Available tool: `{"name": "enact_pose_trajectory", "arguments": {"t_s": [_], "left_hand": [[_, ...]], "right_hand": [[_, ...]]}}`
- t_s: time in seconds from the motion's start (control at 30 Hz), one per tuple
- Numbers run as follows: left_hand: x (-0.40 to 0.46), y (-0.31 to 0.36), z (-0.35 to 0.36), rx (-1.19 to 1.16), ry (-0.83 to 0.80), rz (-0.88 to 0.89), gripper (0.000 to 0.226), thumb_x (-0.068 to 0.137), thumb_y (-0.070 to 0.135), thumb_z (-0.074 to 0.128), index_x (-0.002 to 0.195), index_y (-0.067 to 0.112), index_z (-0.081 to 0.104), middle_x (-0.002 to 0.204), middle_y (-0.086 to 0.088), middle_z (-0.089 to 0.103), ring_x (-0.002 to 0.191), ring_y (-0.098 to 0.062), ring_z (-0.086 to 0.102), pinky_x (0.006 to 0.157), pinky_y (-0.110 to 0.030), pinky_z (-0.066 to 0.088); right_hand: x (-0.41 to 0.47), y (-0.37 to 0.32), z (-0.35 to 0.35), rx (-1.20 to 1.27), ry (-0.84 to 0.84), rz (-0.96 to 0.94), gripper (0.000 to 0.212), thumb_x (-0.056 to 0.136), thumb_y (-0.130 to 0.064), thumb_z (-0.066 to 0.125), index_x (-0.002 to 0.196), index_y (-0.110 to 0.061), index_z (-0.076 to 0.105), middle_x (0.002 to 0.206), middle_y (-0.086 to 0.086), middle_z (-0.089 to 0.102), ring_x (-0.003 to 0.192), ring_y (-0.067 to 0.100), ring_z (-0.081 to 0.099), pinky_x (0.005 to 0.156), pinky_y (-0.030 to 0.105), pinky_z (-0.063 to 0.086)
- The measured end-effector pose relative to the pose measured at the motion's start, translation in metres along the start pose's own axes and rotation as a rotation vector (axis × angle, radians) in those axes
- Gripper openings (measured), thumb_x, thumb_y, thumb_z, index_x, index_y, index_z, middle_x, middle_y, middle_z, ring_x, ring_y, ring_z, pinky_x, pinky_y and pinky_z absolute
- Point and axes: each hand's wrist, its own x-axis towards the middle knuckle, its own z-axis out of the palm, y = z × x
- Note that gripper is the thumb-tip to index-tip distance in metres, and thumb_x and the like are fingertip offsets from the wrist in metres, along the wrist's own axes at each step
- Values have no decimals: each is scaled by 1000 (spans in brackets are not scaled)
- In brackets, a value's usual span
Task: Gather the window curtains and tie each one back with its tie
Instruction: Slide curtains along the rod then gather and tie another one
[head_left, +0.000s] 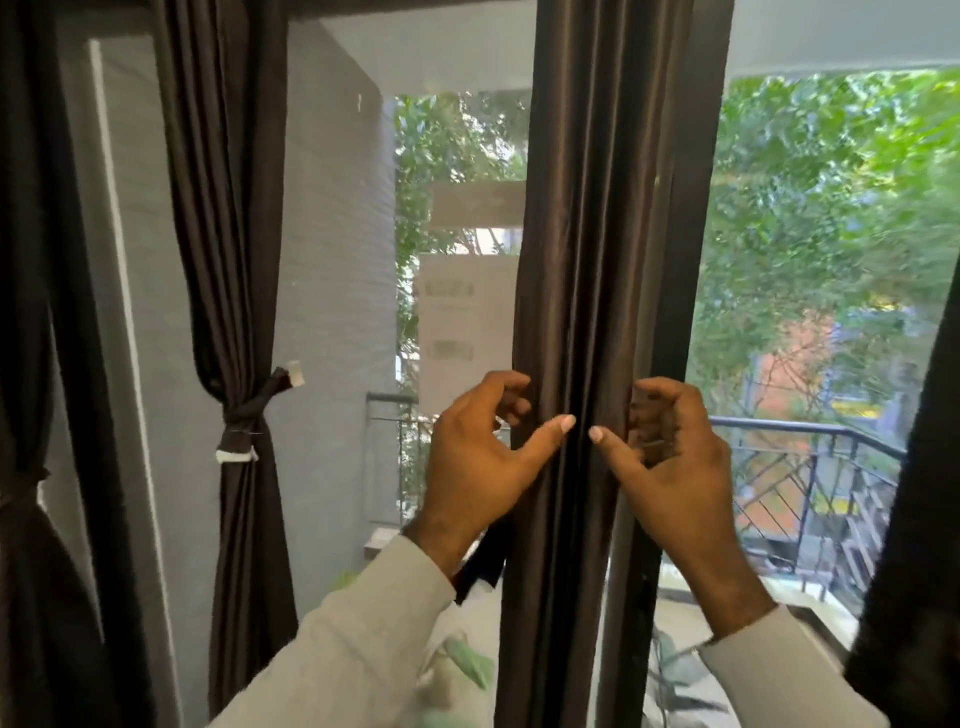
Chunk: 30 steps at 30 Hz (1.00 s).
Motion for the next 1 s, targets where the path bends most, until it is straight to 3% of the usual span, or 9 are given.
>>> {"name": "enact_pose_trajectory", "arguments": {"t_s": [0.17, 0.3, 0.37, 0.43, 0.53, 0.67, 0.8, 0.93, 1.0], "left_hand": [[-4, -17, 4, 187, 37, 104, 27, 96, 32, 80, 116, 26, 62, 89, 8, 72, 78, -12, 67, 70, -40, 61], [-19, -39, -11, 130, -3, 128, 13, 100, 22, 77, 111, 19, 71, 88, 8, 74, 76, -8, 68, 70, -36, 60], [-28, -52, -15, 121, -5, 164, 9, 100, 20, 76, 107, 15, 77, 87, 6, 75, 73, -12, 68, 68, -37, 58], [-38, -64, -16, 91, -15, 148, 11, 102, 24, 74, 105, 16, 80, 88, 4, 76, 74, -15, 70, 68, -38, 59], [-55, -81, -14, 49, -69, 90, 13, 102, 28, 73, 102, 17, 81, 85, 5, 75, 74, -15, 71, 67, -39, 59], [-73, -96, -15, 50, -116, 35, 17, 102, 33, 72, 101, 19, 82, 81, 6, 73, 73, -15, 69, 66, -40, 58], [-87, -95, -18, 64, -93, 26, 14, 99, 30, 77, 97, 18, 83, 79, 8, 73, 70, -8, 66, 66, -31, 56], [-100, -89, -12, 75, -46, 4, 8, 94, 26, 81, 90, 19, 81, 73, 9, 69, 65, -3, 61, 63, -23, 51], [-107, -85, -8, 63, -29, -13, 7, 93, 26, 81, 89, 21, 80, 73, 9, 69, 65, -6, 64, 63, -30, 55]], "right_hand": [[-13, 9, 4, -251, 285, -11, 43, 91, -4, 75, 121, -24, 52, 97, -5, 65, 79, 18, 68, 76, 37, 56], [-50, 6, 20, -614, 267, -205, 31, 86, -3, 72, 115, -11, 70, 126, 16, 55, 114, 38, 56, 99, 50, 45], [-71, 3, 35, -731, 274, -282, 20, 88, -11, 74, 109, -11, 76, 118, 18, 60, 109, 41, 57, 96, 52, 41], [-90, 8, 54, -730, 141, -309, 19, 93, -22, 73, 108, -10, 76, 106, 13, 64, 98, 38, 61, 89, 50, 44], [-105, 27, 82, -678, -4, -70, 28, 96, -34, 70, 112, -11, 72, 104, 8, 67, 96, 35, 66, 82, 47, 54], [-103, 49, 78, -543, 28, 163, 23, 98, -37, 66, 103, -17, 74, 96, 4, 72, 87, 33, 70, 75, 39, 56], [-133, 35, 67, -477, 34, 45, 18, 102, -26, 66, 108, -14, 78, 98, 2, 75, 89, 22, 70, 84, 35, 58], [-143, 34, 52, -246, 293, 243, 8, 102, -17, 72, 106, -22, 76, 91, 0, 75, 86, 24, 74, 84, 16, 55], [-147, 33, 52, -398, 170, 98, 9, 103, -19, 69, 105, -17, 77, 96, 1, 74, 90, 22, 72, 85, 26, 55]]}}
